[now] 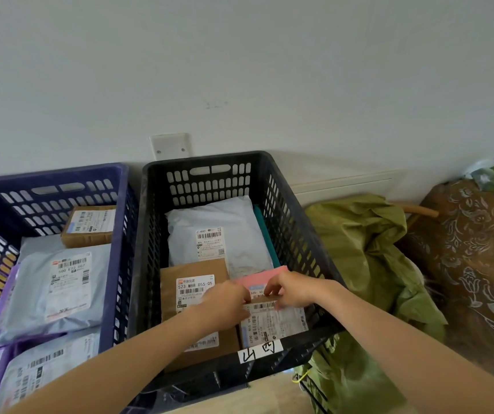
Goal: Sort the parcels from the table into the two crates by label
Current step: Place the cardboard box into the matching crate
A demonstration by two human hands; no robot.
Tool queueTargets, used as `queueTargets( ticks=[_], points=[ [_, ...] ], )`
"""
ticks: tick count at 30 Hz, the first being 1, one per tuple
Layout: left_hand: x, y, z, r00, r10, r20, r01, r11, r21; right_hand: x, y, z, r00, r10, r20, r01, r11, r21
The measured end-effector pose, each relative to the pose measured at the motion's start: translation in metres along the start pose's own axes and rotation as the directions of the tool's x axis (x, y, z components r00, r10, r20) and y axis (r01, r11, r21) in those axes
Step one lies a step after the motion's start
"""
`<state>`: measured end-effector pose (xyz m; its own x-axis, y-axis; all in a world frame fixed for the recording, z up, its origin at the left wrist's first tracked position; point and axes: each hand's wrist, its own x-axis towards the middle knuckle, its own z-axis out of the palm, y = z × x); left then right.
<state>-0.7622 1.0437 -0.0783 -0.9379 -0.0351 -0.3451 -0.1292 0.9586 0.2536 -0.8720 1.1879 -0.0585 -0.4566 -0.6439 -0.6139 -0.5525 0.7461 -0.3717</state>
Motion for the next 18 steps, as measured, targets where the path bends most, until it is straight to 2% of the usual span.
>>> queueTargets(
  ticks=[3,5,8,12,18],
  points=[
    [-0.008,0.003,-0.004,0.986,0.161,-0.046,-0.145,0.957,0.253,-0.004,-0.002,0.002,0.997,-0.059,-0.047,0.056,0.996,-0.071],
    [-0.016,-0.001,-0.004,0.949,0.312,-0.053,-0.283,0.911,0.3,-0.009,-0.002,0.001,0.99,-0.126,-0.059,0.116,0.982,-0.152],
    [-0.025,-0.007,-0.001,0.888,0.451,0.086,-0.453,0.829,0.327,-0.016,-0.003,-0.004,0.99,-0.144,-0.011,0.135,0.953,-0.27],
    [-0.026,-0.01,0.008,0.873,0.43,0.231,-0.488,0.77,0.411,-0.015,-0.003,-0.002,0.992,-0.129,0.009,0.126,0.944,-0.307],
    [-0.016,-0.009,0.023,0.87,0.406,0.279,-0.492,0.758,0.429,-0.006,0.0,0.005,0.994,-0.103,0.03,0.108,0.947,-0.304]
  ],
)
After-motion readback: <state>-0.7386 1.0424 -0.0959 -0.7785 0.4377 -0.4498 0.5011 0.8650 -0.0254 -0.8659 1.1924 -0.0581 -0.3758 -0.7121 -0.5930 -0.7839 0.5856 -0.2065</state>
